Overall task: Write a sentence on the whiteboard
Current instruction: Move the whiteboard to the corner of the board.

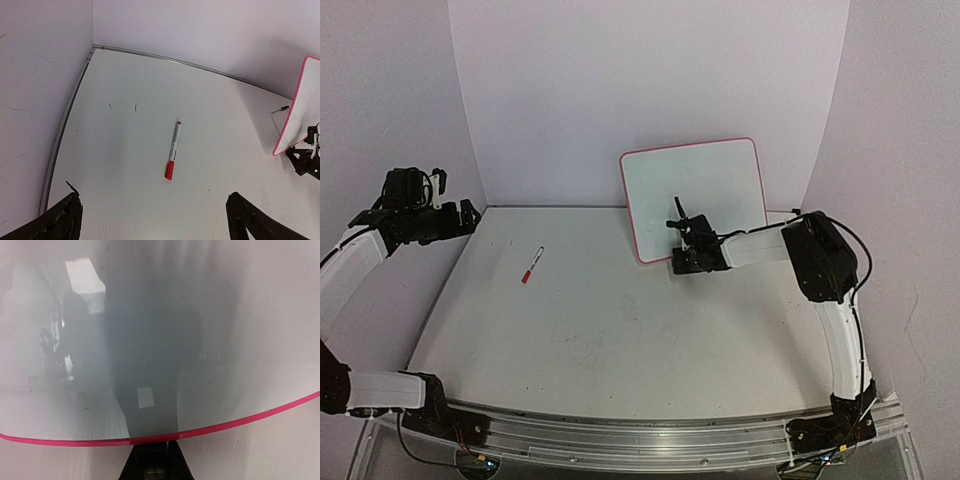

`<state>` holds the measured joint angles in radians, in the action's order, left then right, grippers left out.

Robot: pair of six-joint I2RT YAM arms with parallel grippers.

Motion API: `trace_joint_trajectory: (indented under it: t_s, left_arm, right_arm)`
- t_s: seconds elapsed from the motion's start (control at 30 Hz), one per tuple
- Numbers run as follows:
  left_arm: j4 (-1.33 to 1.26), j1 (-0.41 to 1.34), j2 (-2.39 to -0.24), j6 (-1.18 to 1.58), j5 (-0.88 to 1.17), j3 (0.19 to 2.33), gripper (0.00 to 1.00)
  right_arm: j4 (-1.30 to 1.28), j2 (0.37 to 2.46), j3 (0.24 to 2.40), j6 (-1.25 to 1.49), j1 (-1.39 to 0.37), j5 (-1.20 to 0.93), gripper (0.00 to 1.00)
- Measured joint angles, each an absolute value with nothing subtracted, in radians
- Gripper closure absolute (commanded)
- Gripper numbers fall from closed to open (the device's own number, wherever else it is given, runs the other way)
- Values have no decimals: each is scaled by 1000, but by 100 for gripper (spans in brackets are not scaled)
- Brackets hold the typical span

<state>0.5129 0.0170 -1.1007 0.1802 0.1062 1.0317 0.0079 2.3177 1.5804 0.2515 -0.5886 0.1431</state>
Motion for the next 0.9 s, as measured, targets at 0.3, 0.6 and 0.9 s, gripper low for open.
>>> trace_joint_trajectory:
  t_s: [0.3,0.6,0.9]
  left_arm:
    - [513,17,-1101,181,109,1032,1]
    - [513,17,-1101,182,113,1032,1]
    - [515,17,-1135,185,111,1032,1]
  right_arm:
    - [4,2243,1468,328,-723,195,100]
    - [-6,2227,1437,422,-874,275,100]
    - [-25,2227,1437,529,-1003,325,100]
